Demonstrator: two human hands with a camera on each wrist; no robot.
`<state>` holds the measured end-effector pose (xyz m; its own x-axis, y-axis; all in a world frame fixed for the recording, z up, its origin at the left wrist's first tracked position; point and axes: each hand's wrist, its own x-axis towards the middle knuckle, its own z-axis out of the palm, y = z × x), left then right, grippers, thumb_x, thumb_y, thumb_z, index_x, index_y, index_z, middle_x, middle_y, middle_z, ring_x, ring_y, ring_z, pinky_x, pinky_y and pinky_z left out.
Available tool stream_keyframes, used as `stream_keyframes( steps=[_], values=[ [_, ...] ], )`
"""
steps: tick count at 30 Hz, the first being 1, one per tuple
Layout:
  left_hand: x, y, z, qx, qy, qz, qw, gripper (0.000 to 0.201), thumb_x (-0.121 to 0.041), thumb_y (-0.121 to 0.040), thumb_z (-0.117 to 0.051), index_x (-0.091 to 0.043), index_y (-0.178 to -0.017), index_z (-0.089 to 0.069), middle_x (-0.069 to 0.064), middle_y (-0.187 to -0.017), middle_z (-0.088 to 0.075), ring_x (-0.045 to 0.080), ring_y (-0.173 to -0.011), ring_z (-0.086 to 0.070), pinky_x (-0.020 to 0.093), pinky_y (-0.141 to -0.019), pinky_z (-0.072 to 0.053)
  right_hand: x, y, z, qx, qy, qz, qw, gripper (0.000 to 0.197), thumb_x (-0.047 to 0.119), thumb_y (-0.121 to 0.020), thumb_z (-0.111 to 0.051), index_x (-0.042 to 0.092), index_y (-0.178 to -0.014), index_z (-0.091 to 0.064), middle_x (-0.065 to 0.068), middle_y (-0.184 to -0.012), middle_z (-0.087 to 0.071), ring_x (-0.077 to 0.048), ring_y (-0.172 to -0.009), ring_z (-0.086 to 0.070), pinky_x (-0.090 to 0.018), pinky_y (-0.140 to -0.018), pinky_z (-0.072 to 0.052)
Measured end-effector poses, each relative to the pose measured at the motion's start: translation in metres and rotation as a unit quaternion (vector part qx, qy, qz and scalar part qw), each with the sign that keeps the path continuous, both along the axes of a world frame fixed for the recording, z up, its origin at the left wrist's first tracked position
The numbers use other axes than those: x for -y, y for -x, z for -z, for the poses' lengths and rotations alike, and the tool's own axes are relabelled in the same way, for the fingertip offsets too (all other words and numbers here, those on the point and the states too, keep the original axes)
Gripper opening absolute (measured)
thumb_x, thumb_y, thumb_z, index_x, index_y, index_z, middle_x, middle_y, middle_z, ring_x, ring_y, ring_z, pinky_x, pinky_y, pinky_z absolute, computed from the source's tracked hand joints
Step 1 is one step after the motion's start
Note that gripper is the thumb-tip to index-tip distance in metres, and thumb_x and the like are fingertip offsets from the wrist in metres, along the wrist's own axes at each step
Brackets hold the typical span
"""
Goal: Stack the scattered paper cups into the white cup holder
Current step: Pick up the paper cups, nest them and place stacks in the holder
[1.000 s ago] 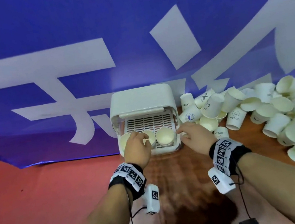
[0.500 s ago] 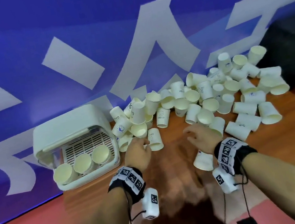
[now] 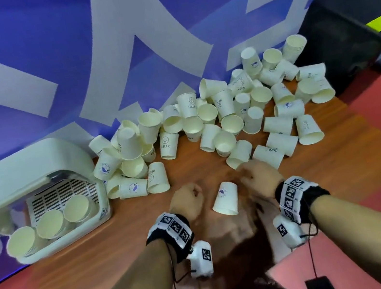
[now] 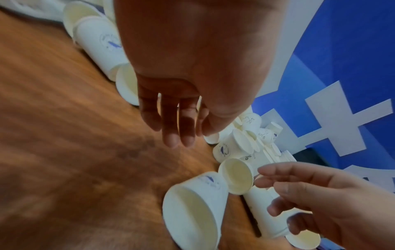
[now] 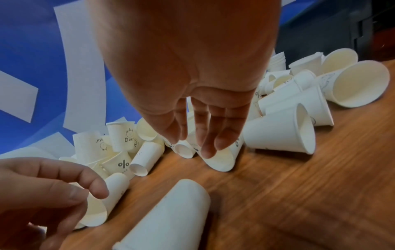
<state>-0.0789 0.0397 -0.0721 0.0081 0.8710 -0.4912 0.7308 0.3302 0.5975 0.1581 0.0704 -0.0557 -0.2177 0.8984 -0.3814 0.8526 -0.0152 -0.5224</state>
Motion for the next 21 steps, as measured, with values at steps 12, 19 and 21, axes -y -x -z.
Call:
stream_keyframes(
  steps=[12, 19, 21],
  values=[
    [0.016, -0.050, 0.042, 0.095, 0.081, -0.111, 0.986, 0.005, -0.028, -0.085, -0.060, -0.031, -0.088, -0.060, -0.001, -0.086, -0.073, 0.022, -0.069, -0.071, 0.042, -0.074, -0.058, -0.007, 0.000, 0.050, -0.024, 0.055, -0.032, 0.998, 0.041, 0.017, -0.090, -0.055, 0.022, -0.130, -0.058, 0.002, -0.126, -0.064, -0.017, -0.113, -0.059, -0.017, -0.082, -0.035],
    [0.001, -0.059, 0.037, 0.102, 0.025, -0.185, 0.977, 0.017, -0.017, -0.084, -0.063, -0.031, -0.092, -0.060, 0.000, -0.098, -0.070, 0.020, -0.079, -0.066, 0.040, -0.077, -0.057, -0.018, -0.014, 0.047, -0.043, 0.089, -0.093, 0.991, 0.040, 0.021, -0.090, -0.058, 0.024, -0.130, -0.057, 0.003, -0.119, -0.065, -0.013, -0.106, -0.060, -0.023, -0.086, -0.044],
    [-0.003, -0.063, 0.034, 0.104, 0.007, -0.198, 0.975, 0.021, -0.009, -0.083, -0.064, -0.029, -0.090, -0.061, -0.001, -0.094, -0.068, 0.019, -0.084, -0.067, 0.038, -0.078, -0.057, -0.025, -0.019, 0.044, -0.051, 0.060, -0.103, 0.992, 0.035, 0.018, -0.090, -0.057, 0.024, -0.125, -0.061, 0.003, -0.113, -0.065, -0.014, -0.105, -0.060, -0.027, -0.092, -0.045]
  ],
)
